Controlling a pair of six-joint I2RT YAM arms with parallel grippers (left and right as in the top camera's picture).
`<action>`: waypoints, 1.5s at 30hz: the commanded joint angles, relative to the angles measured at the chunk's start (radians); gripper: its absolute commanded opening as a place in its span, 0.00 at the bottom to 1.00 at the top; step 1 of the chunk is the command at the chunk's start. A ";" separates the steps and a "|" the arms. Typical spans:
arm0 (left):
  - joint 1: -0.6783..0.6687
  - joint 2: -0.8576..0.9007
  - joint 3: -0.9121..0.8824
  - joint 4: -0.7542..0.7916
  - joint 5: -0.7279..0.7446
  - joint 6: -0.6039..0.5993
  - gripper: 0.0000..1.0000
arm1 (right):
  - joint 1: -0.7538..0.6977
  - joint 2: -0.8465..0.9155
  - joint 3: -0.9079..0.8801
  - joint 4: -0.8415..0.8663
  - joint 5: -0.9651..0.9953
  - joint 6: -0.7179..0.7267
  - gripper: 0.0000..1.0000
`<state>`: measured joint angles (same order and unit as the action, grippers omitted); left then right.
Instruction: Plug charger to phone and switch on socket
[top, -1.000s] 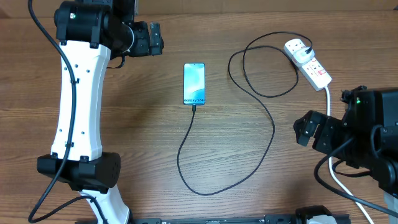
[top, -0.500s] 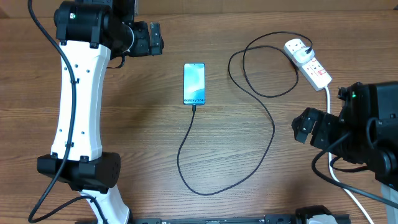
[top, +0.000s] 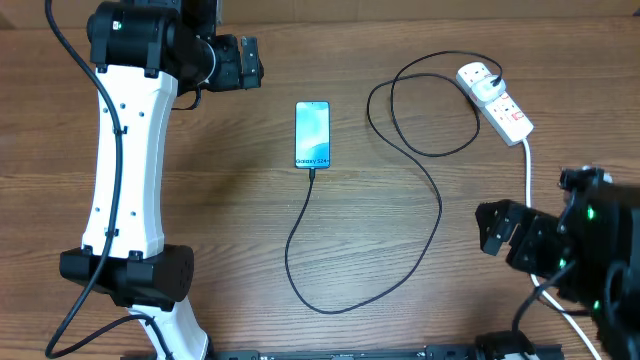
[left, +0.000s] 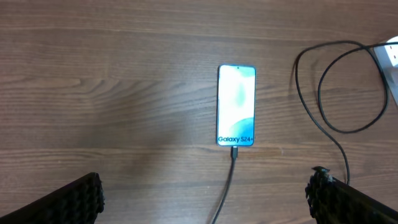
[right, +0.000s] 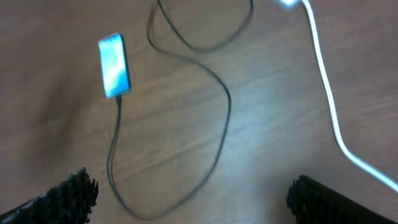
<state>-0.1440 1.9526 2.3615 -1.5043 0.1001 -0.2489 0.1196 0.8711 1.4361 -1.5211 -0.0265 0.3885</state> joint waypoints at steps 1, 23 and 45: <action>-0.007 0.006 -0.004 -0.003 -0.007 0.001 1.00 | 0.006 -0.130 -0.159 0.109 0.017 -0.032 1.00; -0.007 0.006 -0.004 -0.003 -0.007 0.001 1.00 | 0.003 -0.788 -0.974 0.835 -0.013 -0.264 1.00; -0.007 0.006 -0.004 -0.003 -0.007 0.001 1.00 | 0.003 -0.869 -1.345 1.448 -0.100 -0.443 1.00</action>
<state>-0.1440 1.9526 2.3615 -1.5051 0.0998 -0.2485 0.1196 0.0147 0.1192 -0.1089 -0.0994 0.0082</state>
